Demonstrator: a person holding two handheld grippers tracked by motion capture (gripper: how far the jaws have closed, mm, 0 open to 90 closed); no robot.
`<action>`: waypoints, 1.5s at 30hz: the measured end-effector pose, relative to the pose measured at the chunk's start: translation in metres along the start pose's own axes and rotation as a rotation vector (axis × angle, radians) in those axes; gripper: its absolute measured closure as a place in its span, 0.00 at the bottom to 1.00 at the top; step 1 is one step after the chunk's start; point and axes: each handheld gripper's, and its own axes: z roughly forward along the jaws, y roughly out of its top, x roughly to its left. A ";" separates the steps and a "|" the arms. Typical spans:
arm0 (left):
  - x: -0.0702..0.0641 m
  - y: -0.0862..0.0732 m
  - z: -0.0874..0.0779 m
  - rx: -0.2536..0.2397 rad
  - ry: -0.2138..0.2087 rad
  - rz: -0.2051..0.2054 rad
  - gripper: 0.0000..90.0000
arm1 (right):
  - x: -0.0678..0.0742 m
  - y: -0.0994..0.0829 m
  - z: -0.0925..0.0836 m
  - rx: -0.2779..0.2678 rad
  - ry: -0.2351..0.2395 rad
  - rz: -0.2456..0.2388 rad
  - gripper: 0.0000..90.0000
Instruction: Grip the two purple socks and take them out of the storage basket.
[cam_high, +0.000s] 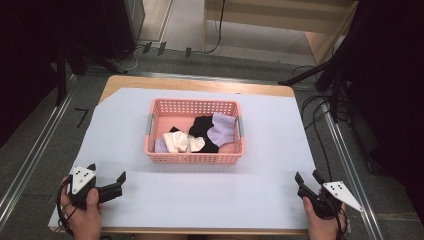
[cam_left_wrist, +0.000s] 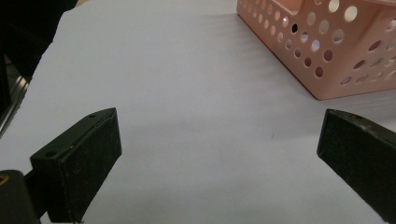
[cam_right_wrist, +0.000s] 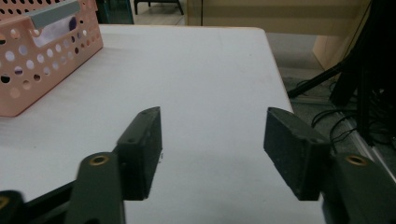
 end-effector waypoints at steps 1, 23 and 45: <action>0.000 0.000 0.000 0.000 0.002 0.004 0.01 | 0.002 0.000 -0.001 -0.020 -0.012 0.002 0.47; 0.000 0.000 0.002 0.007 -0.004 -0.006 0.01 | 0.086 0.063 0.023 -0.068 0.108 0.069 0.60; 0.001 0.000 0.001 0.007 -0.015 -0.011 0.01 | 0.211 0.114 0.090 0.042 0.355 -0.018 0.83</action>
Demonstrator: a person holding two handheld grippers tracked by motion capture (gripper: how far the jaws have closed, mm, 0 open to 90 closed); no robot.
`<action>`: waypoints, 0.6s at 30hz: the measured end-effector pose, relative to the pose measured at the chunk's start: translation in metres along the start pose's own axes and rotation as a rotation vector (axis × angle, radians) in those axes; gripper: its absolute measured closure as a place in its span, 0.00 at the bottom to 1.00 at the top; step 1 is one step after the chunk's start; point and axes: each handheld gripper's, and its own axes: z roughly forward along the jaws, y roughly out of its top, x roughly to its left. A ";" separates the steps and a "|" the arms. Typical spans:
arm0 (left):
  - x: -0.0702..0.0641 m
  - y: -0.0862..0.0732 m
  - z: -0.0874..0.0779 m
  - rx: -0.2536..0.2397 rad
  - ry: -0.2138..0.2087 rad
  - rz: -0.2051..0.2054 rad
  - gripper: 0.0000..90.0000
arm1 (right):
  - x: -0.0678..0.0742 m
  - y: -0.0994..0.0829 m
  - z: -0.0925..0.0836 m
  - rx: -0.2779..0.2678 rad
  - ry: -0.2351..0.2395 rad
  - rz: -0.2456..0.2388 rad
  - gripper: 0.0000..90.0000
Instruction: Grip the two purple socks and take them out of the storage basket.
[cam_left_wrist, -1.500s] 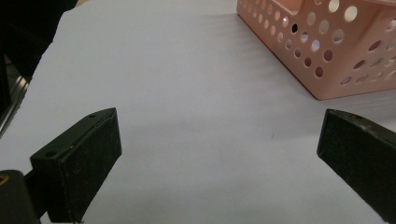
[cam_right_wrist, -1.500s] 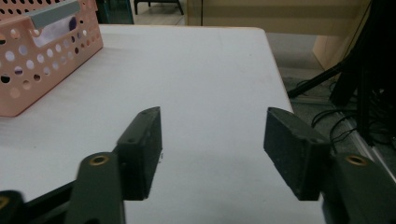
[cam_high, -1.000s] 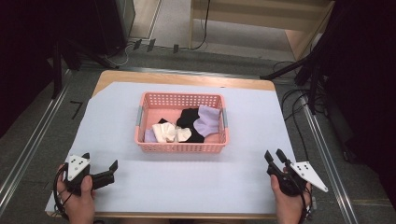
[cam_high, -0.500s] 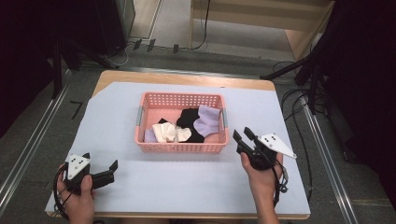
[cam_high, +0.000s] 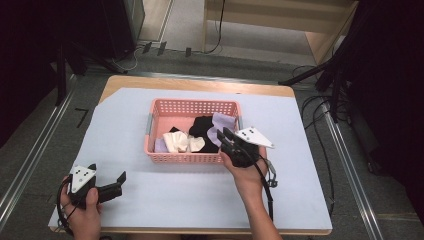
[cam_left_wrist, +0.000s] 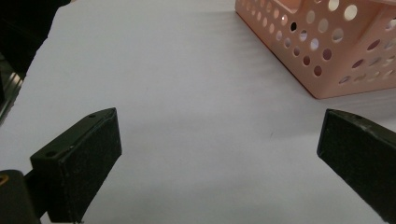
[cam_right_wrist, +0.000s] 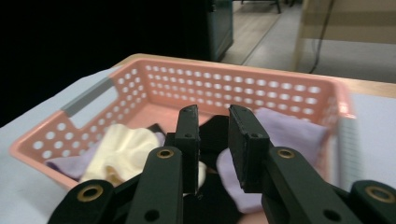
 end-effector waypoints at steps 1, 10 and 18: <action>0.000 0.000 0.000 -0.001 0.001 -0.001 0.01 | 0.008 0.001 0.009 0.010 0.024 -0.001 0.82; 0.000 0.000 0.000 -0.002 -0.002 -0.004 0.01 | 0.037 -0.001 0.052 0.116 0.097 -0.003 0.77; 0.001 0.000 0.000 -0.001 -0.006 -0.004 0.01 | 0.052 -0.003 0.077 0.150 0.091 0.006 0.79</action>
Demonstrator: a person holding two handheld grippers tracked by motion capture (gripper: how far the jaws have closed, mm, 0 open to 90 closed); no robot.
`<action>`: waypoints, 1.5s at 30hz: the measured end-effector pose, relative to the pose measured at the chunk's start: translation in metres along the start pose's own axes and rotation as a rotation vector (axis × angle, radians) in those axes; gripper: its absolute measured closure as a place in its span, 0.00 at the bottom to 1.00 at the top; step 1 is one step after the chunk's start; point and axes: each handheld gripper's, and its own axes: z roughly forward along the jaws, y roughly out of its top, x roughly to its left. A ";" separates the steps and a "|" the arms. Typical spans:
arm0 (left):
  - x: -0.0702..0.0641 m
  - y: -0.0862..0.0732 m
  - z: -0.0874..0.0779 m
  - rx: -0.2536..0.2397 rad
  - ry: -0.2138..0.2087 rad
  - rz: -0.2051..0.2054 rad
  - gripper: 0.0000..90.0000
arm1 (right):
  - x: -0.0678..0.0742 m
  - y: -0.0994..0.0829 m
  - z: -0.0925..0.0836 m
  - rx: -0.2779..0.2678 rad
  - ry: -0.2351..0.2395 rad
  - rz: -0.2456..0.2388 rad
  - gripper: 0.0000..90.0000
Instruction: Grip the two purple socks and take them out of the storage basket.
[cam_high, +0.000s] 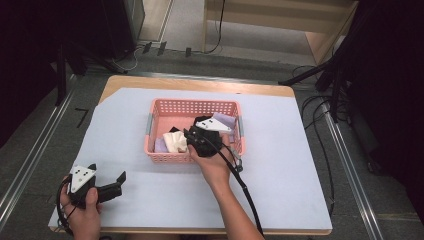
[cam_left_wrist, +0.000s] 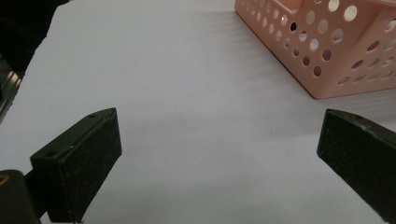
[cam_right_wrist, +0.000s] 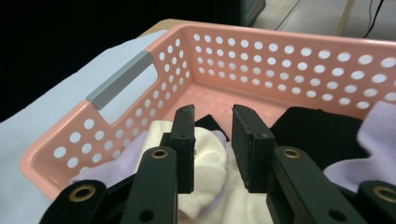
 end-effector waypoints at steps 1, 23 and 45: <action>0.000 0.000 0.000 0.000 0.001 -0.001 0.01 | 0.001 0.001 0.002 0.011 -0.004 0.007 0.80; 0.000 0.000 0.000 0.008 -0.005 0.001 0.01 | 0.034 0.007 0.048 0.261 -0.019 0.044 0.61; 0.000 0.000 0.001 0.009 -0.006 -0.001 0.01 | 0.024 0.020 0.063 0.494 -0.042 0.216 0.71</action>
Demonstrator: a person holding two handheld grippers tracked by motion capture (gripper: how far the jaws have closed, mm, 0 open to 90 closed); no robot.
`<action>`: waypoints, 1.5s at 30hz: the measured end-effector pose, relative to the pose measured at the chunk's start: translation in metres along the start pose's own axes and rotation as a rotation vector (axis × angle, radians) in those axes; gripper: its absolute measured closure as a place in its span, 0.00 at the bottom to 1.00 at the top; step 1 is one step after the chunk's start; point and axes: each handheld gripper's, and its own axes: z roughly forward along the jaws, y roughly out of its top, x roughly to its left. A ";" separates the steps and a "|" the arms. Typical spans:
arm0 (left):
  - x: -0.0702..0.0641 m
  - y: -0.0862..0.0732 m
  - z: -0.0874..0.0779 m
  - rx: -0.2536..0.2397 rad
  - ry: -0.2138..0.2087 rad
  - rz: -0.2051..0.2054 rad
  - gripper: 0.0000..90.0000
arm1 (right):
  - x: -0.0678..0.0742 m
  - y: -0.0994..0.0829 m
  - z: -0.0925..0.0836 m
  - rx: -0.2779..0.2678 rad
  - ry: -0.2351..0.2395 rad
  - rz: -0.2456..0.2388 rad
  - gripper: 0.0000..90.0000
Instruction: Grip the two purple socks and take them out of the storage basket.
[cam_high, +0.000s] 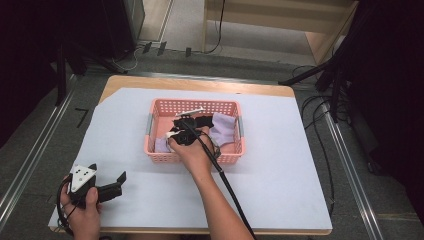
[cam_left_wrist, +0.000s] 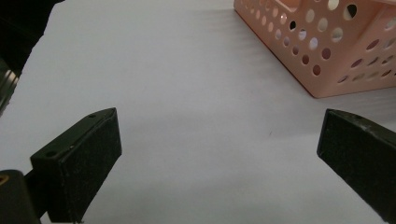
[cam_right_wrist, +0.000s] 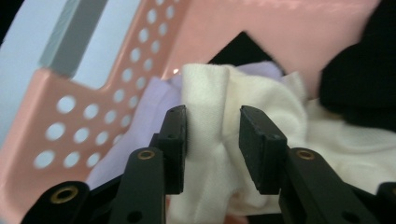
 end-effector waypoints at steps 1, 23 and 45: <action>0.000 0.000 0.000 0.000 0.000 0.000 0.01 | 0.000 0.000 0.000 0.000 0.000 0.000 0.71; 0.000 0.000 0.001 0.001 0.002 -0.005 0.01 | 0.001 0.011 -0.011 -0.386 -0.107 -0.135 0.75; 0.000 0.000 0.000 0.006 0.001 0.000 0.01 | -0.010 0.008 0.010 0.081 -0.170 -0.123 0.93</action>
